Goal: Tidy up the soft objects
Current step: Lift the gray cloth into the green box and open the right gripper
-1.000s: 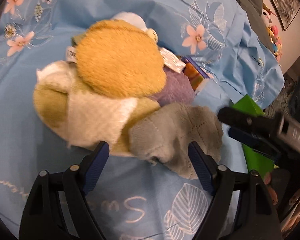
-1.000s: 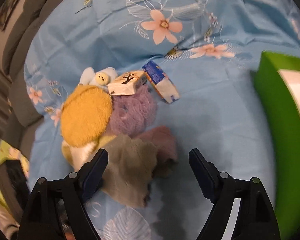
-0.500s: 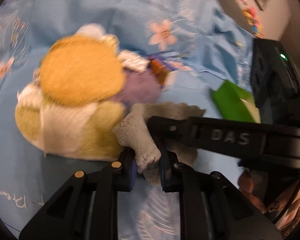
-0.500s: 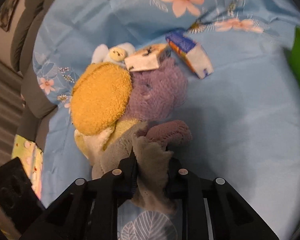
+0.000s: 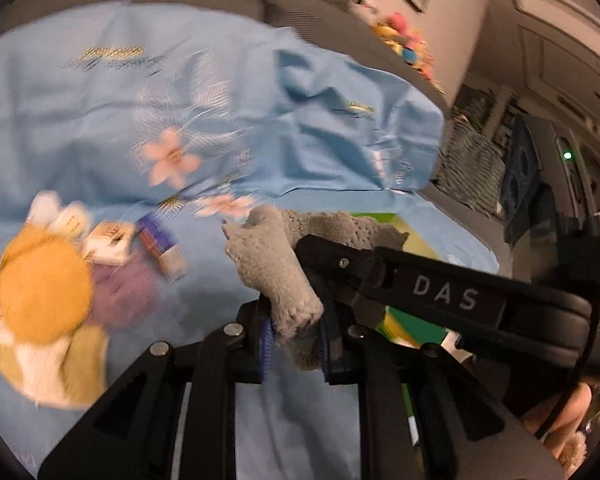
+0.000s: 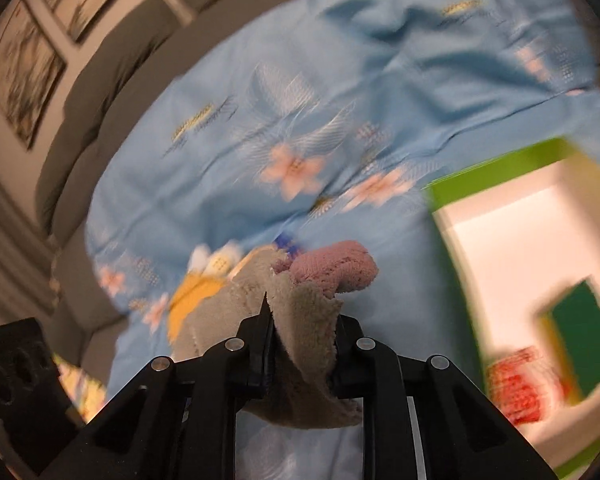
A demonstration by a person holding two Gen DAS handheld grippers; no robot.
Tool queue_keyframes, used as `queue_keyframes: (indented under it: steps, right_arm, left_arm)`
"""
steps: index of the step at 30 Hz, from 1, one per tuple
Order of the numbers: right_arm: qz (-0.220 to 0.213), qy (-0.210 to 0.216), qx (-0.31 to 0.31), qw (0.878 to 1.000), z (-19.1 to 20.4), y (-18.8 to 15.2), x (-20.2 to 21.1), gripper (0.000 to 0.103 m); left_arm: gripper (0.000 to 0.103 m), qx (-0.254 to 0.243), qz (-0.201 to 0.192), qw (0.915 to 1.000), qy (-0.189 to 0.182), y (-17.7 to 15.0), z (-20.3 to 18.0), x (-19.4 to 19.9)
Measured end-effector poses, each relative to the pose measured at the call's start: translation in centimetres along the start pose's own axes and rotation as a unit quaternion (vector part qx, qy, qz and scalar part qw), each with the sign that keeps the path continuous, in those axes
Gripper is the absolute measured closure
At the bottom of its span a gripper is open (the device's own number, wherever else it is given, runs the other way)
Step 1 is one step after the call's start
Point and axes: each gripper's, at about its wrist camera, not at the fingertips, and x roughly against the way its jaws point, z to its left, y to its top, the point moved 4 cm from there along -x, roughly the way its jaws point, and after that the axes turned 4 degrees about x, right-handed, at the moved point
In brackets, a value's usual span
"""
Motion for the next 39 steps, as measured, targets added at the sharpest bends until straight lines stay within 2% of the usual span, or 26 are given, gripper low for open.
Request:
queue_keyframes:
  steps: [3,7,12,20,24,26,27,28,30,31,32,34,36,39]
  right_arm:
    - [-0.036,-0.033,-0.023,0.999,-2.7,1.2,2.1,0.080]
    - [-0.065,-0.065,-0.062,0.994,-6.8,2.1,3.9,0.080]
    - [-0.087,-0.105,-0.119,0.983,-11.9,2.5,5.5,0.080]
    - [-0.074,-0.152,-0.177,0.969,-17.0,1.8,5.3,0.080]
    - [-0.069,-0.167,-0.186,0.966,-17.9,1.4,5.1,0.080]
    - [-0.062,-0.183,-0.181,0.964,-17.9,1.4,4.7,0.080]
    - [-0.056,-0.196,-0.176,0.963,-17.9,1.3,4.5,0.079]
    - [-0.054,-0.205,-0.173,0.962,-17.8,1.3,4.5,0.075]
    - [-0.056,-0.216,-0.168,0.960,-17.6,1.2,4.7,0.061]
    - [-0.060,-0.213,-0.167,0.961,-17.5,1.3,4.8,0.048]
    - [-0.071,-0.207,-0.167,0.961,-17.2,1.3,5.2,0.036]
    - [-0.091,-0.199,-0.164,0.962,-16.5,1.5,5.9,0.026]
    - [-0.105,-0.193,-0.155,0.963,-15.4,1.7,6.5,0.023]
    - [-0.113,-0.177,-0.138,0.968,-13.6,2.0,6.6,0.020]
  left_arm:
    - [0.089,-0.029,-0.001,0.9995,-0.012,1.1,-3.2,-2.0]
    - [0.089,-0.019,0.022,0.9983,-0.050,1.7,-5.8,-4.7]
    - [0.088,-0.047,0.043,0.9961,-0.061,1.9,-9.3,-8.2]
    - [0.086,-0.064,0.094,0.9918,-0.060,0.3,-11.8,-13.5]
    - [0.079,-0.059,0.107,0.9906,-0.060,-0.4,-11.9,-14.7]
    - [0.070,-0.064,0.115,0.9899,-0.053,-0.8,-11.8,-14.9]
    - [0.060,-0.067,0.115,0.9898,-0.051,-0.9,-11.7,-14.8]
    - [0.051,-0.070,0.111,0.9901,-0.048,-1.0,-11.5,-14.5]
    - [0.043,-0.065,0.100,0.9919,-0.045,-0.8,-10.8,-13.5]
    - [0.038,-0.060,0.094,0.9928,-0.043,-0.6,-10.5,-13.1]
    - [0.036,-0.053,0.087,0.9939,-0.041,-0.4,-10.1,-12.5]
    - [0.030,-0.040,0.074,0.9958,-0.036,0.1,-9.0,-11.1]
    - [0.024,-0.033,0.059,0.9973,-0.028,0.3,-8.0,-9.6]
    - [0.021,-0.023,0.039,0.9989,-0.009,0.5,-5.8,-6.8]
